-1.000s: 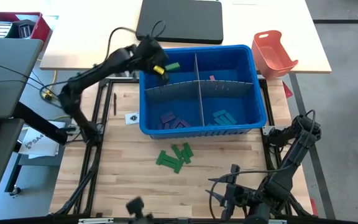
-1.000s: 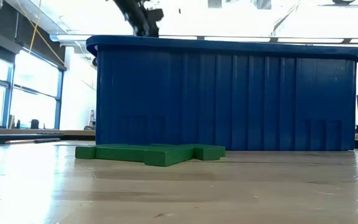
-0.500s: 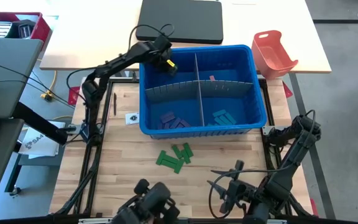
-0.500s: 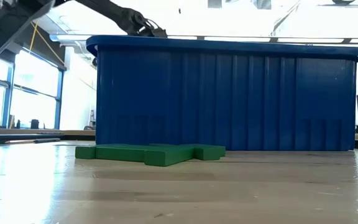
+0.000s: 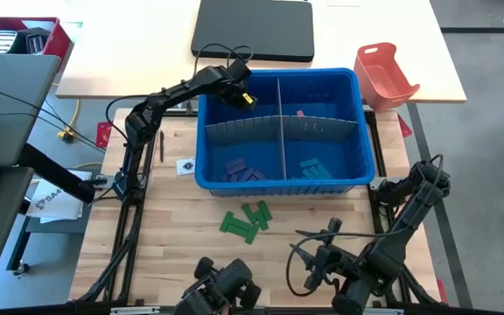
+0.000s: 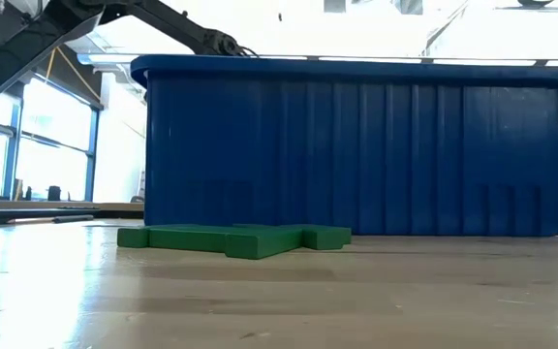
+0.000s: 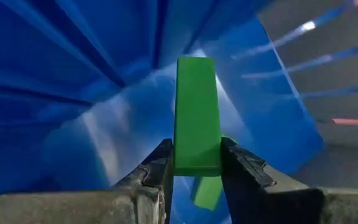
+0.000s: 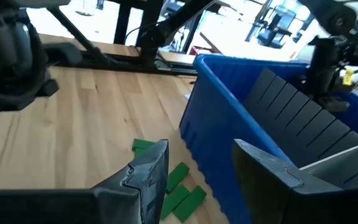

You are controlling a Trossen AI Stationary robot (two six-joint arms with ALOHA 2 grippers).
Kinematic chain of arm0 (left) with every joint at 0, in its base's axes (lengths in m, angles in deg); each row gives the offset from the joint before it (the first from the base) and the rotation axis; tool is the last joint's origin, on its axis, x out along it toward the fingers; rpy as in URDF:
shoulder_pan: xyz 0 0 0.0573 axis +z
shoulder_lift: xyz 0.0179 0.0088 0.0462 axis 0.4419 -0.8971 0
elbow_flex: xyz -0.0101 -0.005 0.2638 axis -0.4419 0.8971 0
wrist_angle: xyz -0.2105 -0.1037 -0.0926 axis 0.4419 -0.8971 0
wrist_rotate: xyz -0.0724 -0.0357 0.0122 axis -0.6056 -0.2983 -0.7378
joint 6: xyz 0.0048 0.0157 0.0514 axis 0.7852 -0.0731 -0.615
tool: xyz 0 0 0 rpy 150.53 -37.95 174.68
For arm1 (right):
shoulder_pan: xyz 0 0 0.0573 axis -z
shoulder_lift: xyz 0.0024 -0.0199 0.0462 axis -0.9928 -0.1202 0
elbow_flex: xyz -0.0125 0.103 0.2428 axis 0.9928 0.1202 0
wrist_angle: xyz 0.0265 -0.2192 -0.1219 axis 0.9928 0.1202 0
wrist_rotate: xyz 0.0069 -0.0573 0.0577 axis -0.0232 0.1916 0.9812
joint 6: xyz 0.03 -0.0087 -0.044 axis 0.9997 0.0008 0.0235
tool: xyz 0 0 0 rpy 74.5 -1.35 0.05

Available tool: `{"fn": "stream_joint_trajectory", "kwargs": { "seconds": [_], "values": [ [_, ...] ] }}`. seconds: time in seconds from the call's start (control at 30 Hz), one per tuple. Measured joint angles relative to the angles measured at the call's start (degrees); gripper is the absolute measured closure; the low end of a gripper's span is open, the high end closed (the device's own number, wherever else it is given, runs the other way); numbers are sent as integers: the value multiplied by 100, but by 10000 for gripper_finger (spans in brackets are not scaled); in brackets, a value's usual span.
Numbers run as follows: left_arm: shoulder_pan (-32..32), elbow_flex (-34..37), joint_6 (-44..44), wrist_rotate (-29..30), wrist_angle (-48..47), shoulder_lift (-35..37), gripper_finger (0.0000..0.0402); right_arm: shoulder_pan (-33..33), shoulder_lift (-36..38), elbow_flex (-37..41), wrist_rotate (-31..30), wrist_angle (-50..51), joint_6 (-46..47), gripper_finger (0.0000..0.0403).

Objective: Sort blocks
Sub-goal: Put the green block into the blue bin with the other green block

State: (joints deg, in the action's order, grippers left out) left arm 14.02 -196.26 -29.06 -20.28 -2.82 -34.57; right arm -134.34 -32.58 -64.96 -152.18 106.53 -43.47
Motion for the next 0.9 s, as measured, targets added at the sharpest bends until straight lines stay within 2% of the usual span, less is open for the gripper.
{"fn": "stream_joint_trajectory", "kwargs": {
  "seconds": [0.07,0.27,0.47,0.63,0.9],
  "values": [
    [-30,-3,128,219,67,2,310,0,0,0,38,-3,13,231],
    [-55,238,702,326,169,2,310,0,0,0,39,-21,14,231],
    [-136,604,973,544,348,3,269,0,0,0,49,-21,58,231],
    [-127,671,1004,296,417,2,253,0,0,0,130,-22,58,231],
    [-122,425,526,-212,431,229,217,-2,0,0,184,-21,145,231]
  ]
}}
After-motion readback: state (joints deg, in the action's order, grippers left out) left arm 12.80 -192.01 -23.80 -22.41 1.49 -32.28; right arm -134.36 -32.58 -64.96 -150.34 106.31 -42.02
